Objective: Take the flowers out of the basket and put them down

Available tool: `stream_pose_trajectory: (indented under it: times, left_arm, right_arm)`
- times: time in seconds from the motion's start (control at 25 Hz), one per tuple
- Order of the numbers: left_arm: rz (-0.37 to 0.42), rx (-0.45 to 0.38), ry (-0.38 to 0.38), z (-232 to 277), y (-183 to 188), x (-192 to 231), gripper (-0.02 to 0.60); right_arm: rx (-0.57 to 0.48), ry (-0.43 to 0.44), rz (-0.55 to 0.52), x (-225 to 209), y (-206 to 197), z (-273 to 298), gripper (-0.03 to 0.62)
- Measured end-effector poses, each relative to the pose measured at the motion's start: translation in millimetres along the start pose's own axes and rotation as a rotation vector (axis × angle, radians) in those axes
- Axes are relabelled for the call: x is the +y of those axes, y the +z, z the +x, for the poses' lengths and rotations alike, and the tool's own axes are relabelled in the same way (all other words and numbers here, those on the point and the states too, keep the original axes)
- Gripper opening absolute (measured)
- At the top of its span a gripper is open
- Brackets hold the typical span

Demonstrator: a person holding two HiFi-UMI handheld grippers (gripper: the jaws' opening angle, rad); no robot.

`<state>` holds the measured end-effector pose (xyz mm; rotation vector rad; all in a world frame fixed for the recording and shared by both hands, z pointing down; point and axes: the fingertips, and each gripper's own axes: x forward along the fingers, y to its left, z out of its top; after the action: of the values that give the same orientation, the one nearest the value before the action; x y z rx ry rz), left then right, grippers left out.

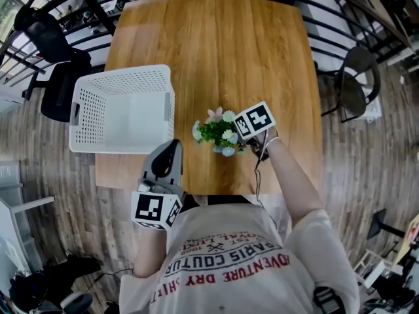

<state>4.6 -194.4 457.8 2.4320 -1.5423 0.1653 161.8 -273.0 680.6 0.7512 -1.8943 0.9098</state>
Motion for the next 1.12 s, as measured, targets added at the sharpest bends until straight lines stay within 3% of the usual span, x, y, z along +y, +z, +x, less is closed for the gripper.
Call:
stream_pose_trajectory:
  times: [0.12,0.24,0.44,0.6,0.76,1.12]
  left_arm:
    - [0.013,-0.015,-0.001,-2.0,6.4,0.0,0.026]
    - [0.017,-0.027,-0.003,-5.8,13.6,5.6,0.026]
    - [0.032,-0.031,-0.053,-9.3,23.4,12.0,0.026]
    - [0.049,-0.053,-0.087,-11.7,38.8,21.5,0.026]
    - [0.064,-0.061,-0.116,-17.7,47.5,31.3,0.026]
    - [0.077,-0.086,-0.112,-33.6,68.7,65.0,0.026]
  right_arm:
    - [-0.002,-0.053,-0.017,-2.0,0.2,-2.5,0.102]
    - [-0.049,-0.122,-0.064,-3.6,5.8,-9.0,0.152]
    - [-0.129,-0.139,-0.046,2.0,20.6,-36.7,0.193]
    - [-0.217,-0.209,0.011,5.6,37.8,-73.5,0.125]
    - [-0.388,-0.262,0.055,27.2,58.2,-117.1,0.056]
    - [-0.741,-0.32,-0.103,112.1,95.4,-183.4,0.035]
